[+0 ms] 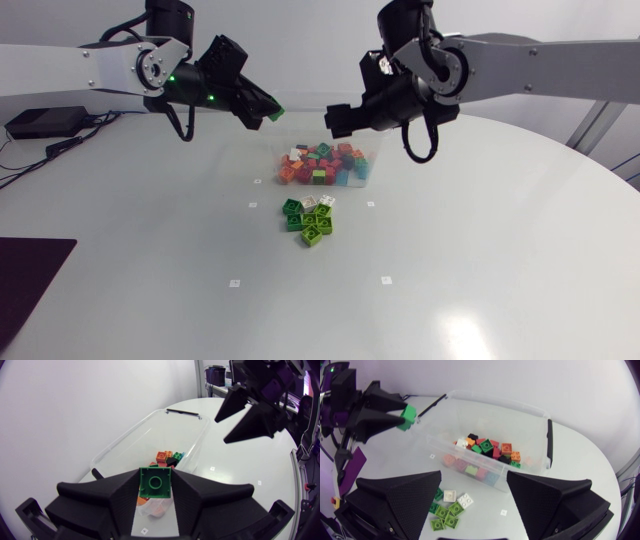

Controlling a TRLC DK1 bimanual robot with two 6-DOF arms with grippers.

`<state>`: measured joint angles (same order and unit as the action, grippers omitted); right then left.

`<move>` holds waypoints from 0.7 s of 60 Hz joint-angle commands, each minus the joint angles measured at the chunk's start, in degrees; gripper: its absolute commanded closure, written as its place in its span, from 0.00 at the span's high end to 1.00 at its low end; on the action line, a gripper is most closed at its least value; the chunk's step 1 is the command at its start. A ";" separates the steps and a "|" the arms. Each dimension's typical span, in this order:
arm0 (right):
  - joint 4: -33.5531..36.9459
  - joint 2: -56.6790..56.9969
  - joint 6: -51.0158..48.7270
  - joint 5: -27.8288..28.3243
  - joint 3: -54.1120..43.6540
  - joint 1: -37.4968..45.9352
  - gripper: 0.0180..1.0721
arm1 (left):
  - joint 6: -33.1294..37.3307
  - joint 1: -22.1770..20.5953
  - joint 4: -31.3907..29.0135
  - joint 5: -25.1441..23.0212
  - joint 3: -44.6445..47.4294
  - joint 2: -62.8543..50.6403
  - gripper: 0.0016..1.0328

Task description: Place the duplo bricks in the container

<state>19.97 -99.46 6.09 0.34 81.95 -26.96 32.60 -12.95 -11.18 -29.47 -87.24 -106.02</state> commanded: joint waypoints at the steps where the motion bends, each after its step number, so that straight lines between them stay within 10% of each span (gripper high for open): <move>1: -1.77 1.90 -1.43 1.07 -3.73 -0.55 0.90 | -3.24 -0.94 1.34 0.82 -3.72 -3.32 0.29; 30: -2.65 -0.30 -4.42 3.44 -14.01 -6.44 0.90 | -9.57 -3.22 6.61 6.18 -11.63 -11.67 0.32; 42: -2.04 -3.37 -3.63 3.53 -14.36 -7.40 0.90 | -10.54 -3.57 6.70 7.41 -12.78 -12.46 0.62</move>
<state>17.78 -99.88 2.70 3.86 68.88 -34.11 23.73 -15.94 -5.21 -22.35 -98.13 -117.19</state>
